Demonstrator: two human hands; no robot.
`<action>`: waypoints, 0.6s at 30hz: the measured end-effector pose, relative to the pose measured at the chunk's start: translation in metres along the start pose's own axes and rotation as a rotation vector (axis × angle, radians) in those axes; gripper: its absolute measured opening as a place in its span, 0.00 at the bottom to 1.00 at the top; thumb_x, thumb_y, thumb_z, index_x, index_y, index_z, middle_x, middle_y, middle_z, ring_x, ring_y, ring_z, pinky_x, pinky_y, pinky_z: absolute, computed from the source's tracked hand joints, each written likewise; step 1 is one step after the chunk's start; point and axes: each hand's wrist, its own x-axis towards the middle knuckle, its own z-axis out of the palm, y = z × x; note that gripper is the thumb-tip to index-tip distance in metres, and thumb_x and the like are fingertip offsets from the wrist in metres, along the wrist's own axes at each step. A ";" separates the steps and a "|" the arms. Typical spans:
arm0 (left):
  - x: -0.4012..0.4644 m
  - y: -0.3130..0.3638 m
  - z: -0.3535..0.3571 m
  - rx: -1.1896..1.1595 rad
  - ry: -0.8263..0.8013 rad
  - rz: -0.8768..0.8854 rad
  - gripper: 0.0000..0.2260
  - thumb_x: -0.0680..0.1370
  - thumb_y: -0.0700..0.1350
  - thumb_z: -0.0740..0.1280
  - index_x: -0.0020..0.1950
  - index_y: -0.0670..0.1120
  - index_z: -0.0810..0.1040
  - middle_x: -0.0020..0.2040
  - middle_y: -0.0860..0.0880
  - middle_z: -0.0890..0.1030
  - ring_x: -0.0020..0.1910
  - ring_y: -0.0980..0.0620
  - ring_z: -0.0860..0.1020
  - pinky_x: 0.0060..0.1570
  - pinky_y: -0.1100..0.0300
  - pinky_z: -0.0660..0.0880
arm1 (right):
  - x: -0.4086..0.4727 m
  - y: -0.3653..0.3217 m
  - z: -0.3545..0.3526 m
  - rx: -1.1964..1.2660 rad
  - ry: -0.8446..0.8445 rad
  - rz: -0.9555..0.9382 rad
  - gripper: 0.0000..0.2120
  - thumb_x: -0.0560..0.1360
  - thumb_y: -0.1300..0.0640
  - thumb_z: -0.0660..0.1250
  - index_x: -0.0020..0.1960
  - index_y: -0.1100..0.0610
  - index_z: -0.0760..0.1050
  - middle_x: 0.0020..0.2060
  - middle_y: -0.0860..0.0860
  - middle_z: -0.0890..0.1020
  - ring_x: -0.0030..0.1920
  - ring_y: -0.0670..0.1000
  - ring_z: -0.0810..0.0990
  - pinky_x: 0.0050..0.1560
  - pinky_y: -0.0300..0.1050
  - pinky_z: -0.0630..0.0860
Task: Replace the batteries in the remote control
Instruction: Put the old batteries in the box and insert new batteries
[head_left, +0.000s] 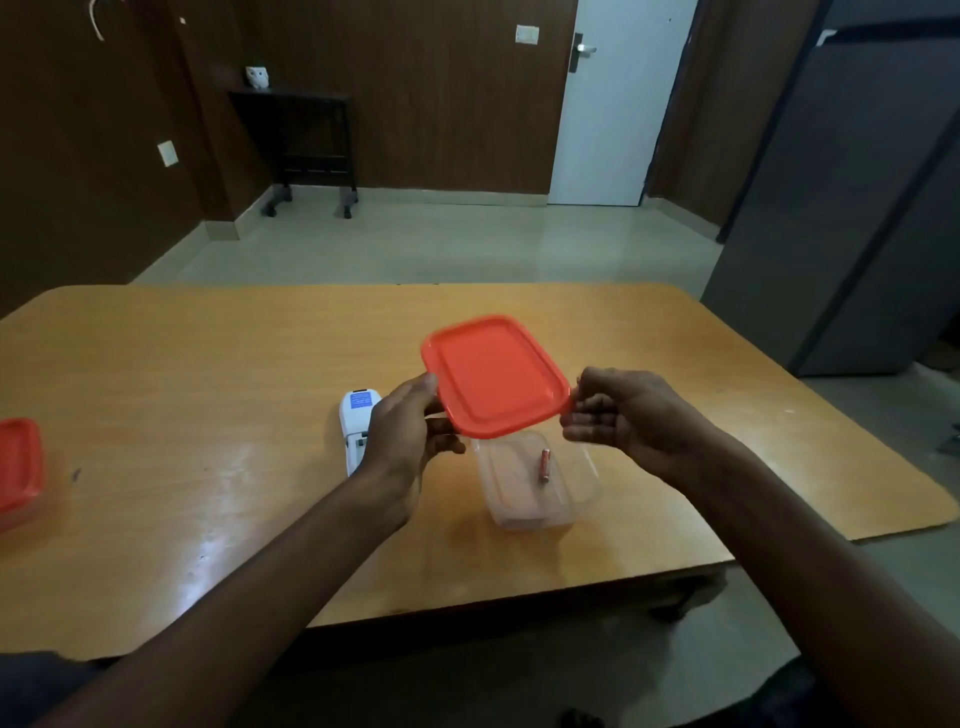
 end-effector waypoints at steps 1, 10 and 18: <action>-0.002 -0.001 0.001 0.044 -0.009 0.001 0.10 0.84 0.44 0.61 0.52 0.40 0.80 0.35 0.45 0.79 0.28 0.50 0.77 0.26 0.58 0.75 | -0.004 0.002 -0.005 -0.090 -0.008 -0.003 0.07 0.77 0.63 0.65 0.44 0.66 0.77 0.33 0.60 0.80 0.32 0.55 0.82 0.37 0.48 0.83; -0.010 -0.020 0.002 0.408 -0.092 -0.013 0.07 0.80 0.40 0.67 0.51 0.38 0.83 0.33 0.41 0.80 0.27 0.47 0.79 0.30 0.55 0.80 | -0.005 0.016 -0.019 -0.878 0.072 -0.016 0.07 0.79 0.56 0.67 0.52 0.59 0.78 0.33 0.59 0.86 0.32 0.58 0.85 0.29 0.47 0.80; -0.007 -0.030 -0.002 0.515 0.005 0.054 0.11 0.78 0.42 0.71 0.59 0.48 0.79 0.36 0.40 0.85 0.29 0.45 0.83 0.40 0.46 0.85 | 0.001 0.018 -0.010 -0.958 0.035 0.022 0.08 0.79 0.58 0.64 0.53 0.59 0.79 0.36 0.60 0.86 0.34 0.57 0.87 0.29 0.47 0.82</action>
